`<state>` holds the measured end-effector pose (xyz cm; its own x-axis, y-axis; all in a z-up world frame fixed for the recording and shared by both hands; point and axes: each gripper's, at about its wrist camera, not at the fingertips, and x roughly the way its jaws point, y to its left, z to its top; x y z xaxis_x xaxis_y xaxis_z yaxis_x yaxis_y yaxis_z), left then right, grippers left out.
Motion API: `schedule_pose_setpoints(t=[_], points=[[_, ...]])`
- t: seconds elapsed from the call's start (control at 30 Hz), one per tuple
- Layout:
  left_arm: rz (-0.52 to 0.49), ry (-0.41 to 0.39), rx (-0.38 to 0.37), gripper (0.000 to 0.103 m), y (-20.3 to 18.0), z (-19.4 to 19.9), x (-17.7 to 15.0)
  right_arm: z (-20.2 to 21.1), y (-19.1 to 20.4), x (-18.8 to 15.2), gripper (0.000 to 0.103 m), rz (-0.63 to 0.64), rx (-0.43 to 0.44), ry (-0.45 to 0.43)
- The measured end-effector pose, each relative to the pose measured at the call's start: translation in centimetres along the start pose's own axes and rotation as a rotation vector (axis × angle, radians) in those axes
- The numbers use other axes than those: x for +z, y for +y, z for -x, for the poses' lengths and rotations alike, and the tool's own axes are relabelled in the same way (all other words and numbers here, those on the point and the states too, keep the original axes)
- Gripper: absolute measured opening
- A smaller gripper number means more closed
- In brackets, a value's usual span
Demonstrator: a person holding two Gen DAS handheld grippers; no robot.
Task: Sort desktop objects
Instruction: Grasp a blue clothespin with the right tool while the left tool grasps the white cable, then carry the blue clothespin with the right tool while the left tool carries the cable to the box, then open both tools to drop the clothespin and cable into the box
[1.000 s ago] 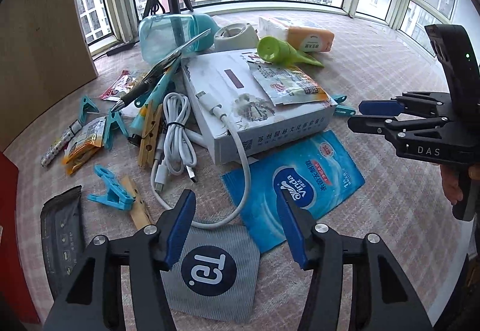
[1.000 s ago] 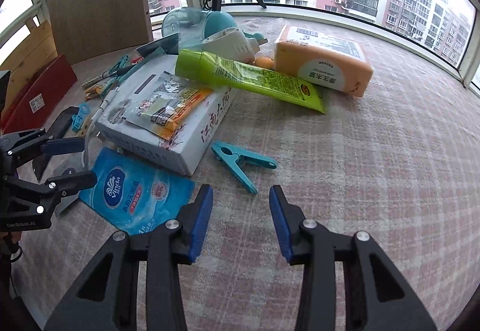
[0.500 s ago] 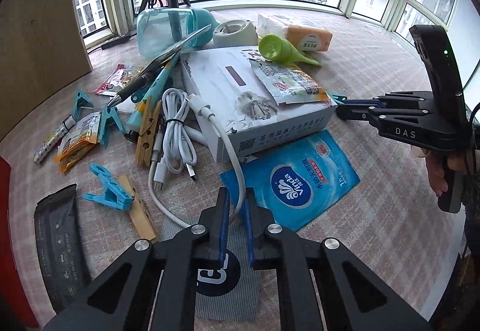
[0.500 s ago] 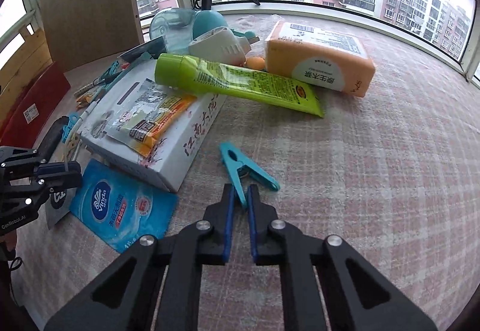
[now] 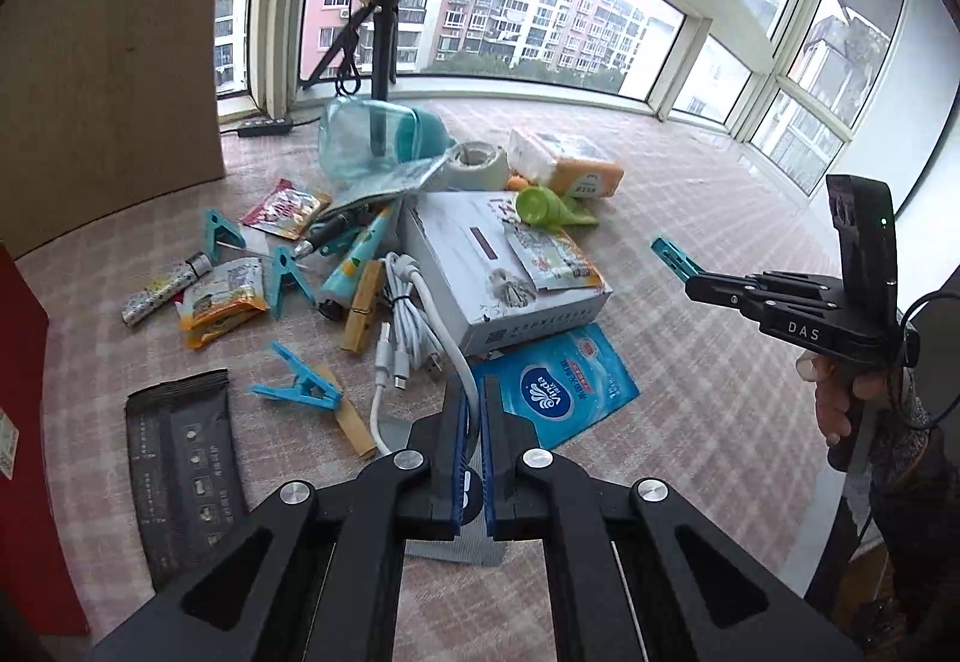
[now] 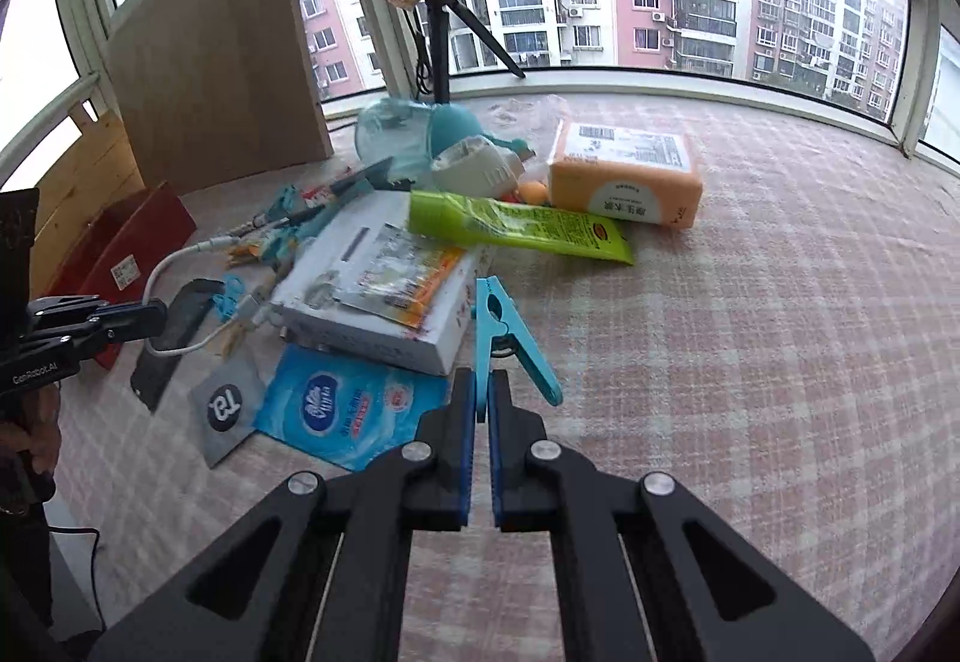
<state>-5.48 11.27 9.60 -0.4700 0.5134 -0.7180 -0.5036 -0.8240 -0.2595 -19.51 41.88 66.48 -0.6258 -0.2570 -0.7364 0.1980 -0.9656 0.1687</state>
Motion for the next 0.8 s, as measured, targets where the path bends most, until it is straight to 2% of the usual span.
schedule_pose_setpoints(t=[0.13, 0.23, 0.37, 0.53, 0.67, 0.73, 0.77, 0.8], points=[[0.016, -0.072, 0.034, 0.003, 2.4, 5.0, 0.2, 2.3, 4.7, 2.1, 0.004, 0.017, 0.09, -0.049], [0.035, -0.116, 0.072, 0.003, 5.0, 9.0, 0.0, 3.2, 10.1, 3.6, 0.004, 0.076, 0.166, -0.074], [0.081, -0.163, 0.172, 0.003, 9.6, 13.9, -0.8, 2.8, 18.2, 5.4, 0.004, 0.163, 0.272, -0.087], [0.174, -0.223, 0.307, 0.003, 16.3, 19.6, -1.7, 0.3, 28.1, 7.0, 0.004, 0.256, 0.368, -0.074], [0.253, -0.23, 0.422, 0.004, 21.7, 22.0, -2.5, -1.9, 35.4, 7.7, 0.004, 0.302, 0.418, -0.05], [0.263, -0.212, 0.462, 0.009, 22.6, 21.8, -2.9, -3.2, 38.6, 7.8, 0.004, 0.313, 0.449, -0.027], [0.266, -0.203, 0.482, 0.02, 22.9, 21.6, -3.1, -3.7, 40.0, 7.7, 0.005, 0.332, 0.447, -0.026], [0.27, -0.194, 0.502, 0.034, 23.3, 21.5, -3.3, -4.3, 41.4, 7.6, 0.013, 0.35, 0.443, -0.024]])
